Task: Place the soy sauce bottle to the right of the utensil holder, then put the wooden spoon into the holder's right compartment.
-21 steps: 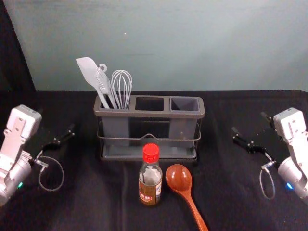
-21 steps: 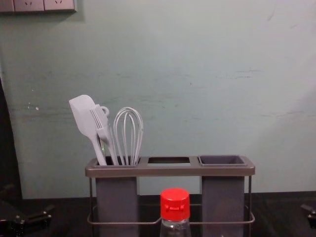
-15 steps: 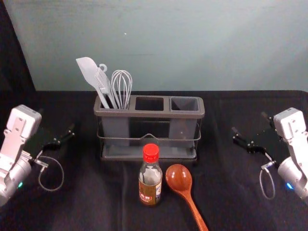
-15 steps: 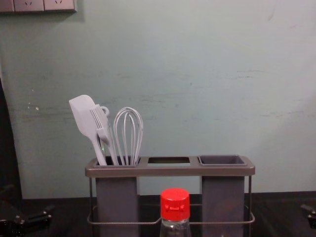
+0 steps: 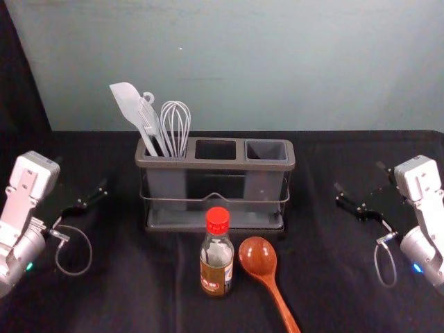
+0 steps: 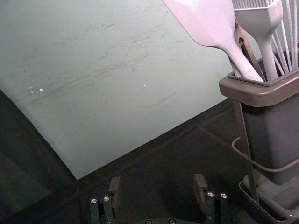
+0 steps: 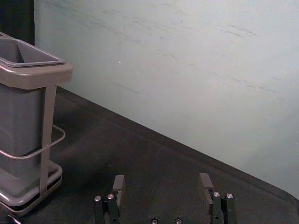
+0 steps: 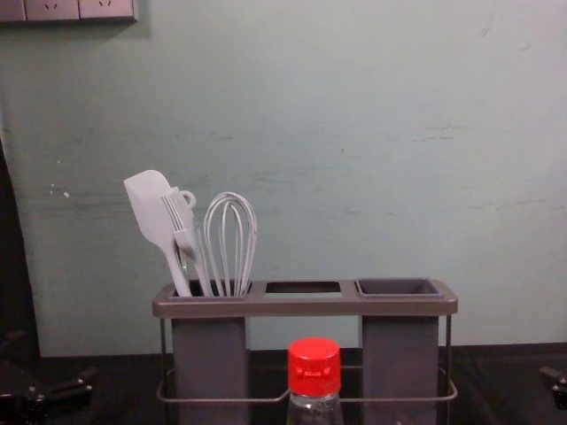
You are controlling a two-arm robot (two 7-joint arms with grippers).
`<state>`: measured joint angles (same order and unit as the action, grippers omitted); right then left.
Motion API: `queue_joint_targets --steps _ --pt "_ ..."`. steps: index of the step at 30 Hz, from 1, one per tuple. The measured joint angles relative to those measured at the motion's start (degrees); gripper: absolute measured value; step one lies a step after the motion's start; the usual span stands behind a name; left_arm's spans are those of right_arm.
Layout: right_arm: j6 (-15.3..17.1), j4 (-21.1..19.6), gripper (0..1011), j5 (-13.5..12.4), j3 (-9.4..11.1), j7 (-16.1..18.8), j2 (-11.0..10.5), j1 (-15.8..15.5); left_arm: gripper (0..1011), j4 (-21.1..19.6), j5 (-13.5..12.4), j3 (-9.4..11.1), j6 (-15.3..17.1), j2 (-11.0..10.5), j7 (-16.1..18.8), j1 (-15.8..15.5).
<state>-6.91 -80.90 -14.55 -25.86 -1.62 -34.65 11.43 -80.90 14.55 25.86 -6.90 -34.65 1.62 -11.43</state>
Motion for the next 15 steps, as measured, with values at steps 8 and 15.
queue_joint_targets --steps 8,15 --pt "0.00 0.00 1002 0.00 0.00 0.00 0.00 0.00 1012 0.00 0.00 0.00 0.00 0.00 0.00 0.00" --pt "0.00 0.00 1002 0.00 0.00 0.00 0.00 0.00 1011 0.00 0.00 0.00 0.00 0.00 0.00 0.00"
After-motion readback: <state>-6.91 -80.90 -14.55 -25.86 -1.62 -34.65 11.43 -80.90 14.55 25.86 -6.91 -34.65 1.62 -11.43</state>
